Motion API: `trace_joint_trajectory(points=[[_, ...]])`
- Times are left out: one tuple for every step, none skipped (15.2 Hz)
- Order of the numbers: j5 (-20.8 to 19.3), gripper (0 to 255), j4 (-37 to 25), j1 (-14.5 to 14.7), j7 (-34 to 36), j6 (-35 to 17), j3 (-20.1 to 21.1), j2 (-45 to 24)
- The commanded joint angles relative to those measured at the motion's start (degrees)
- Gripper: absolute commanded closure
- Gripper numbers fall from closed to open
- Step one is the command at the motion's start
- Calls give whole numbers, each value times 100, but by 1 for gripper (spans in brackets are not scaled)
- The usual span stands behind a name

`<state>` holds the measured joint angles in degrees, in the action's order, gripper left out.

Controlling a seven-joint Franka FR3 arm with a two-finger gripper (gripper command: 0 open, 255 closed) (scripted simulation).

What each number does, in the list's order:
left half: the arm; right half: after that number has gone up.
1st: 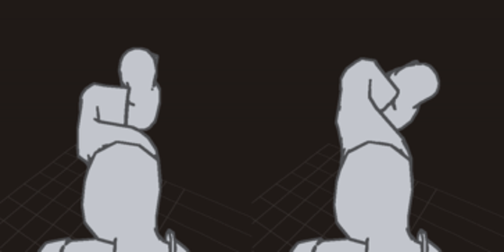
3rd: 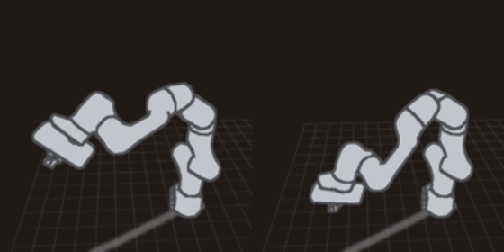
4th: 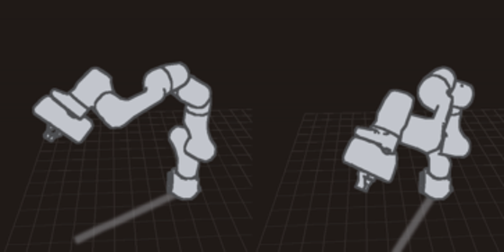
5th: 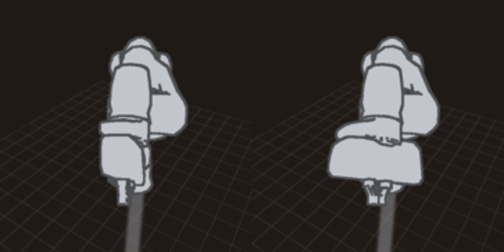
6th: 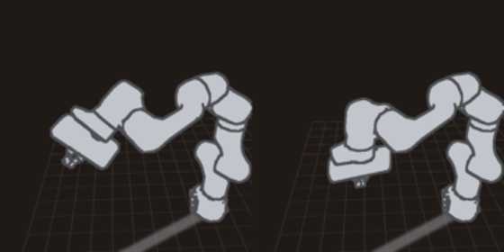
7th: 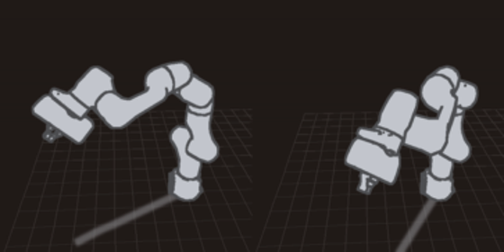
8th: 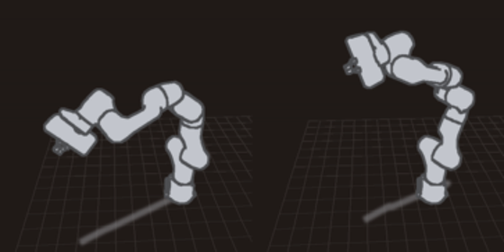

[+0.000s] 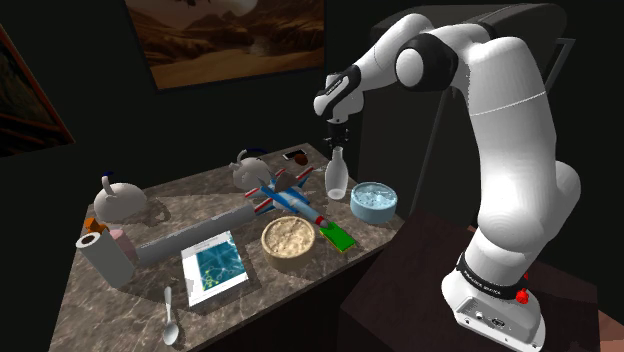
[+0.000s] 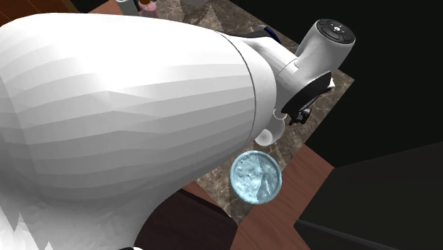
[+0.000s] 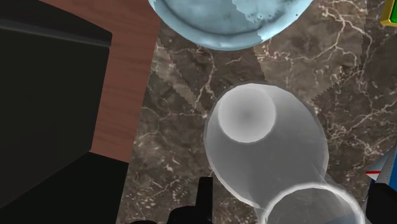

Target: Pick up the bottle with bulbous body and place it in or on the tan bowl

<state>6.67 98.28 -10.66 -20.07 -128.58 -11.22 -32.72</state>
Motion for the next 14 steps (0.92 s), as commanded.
trace_joint_trajectory(points=[[0,255,0,0,0,0,0,0],[0,255,0,0,0,0,0,0],[0,255,0,0,0,0,0,0],[0,255,-1,0,0,0,0,-1],[0,255,0,0,0,0,0,0],[0,255,2,0,-1,0,0,2],[0,255,3,-1,-1,-1,0,2],[0,255,0,-1,-2,1,0,0],[0,255,2,0,0,0,0,1],[0,255,-1,0,0,0,0,-1],[-10,255,-10,5,6,55,-7,46],[-20,255,-20,9,11,110,-14,92],[-31,255,-31,14,17,166,-21,136],[-41,255,-47,18,22,223,-27,179]])
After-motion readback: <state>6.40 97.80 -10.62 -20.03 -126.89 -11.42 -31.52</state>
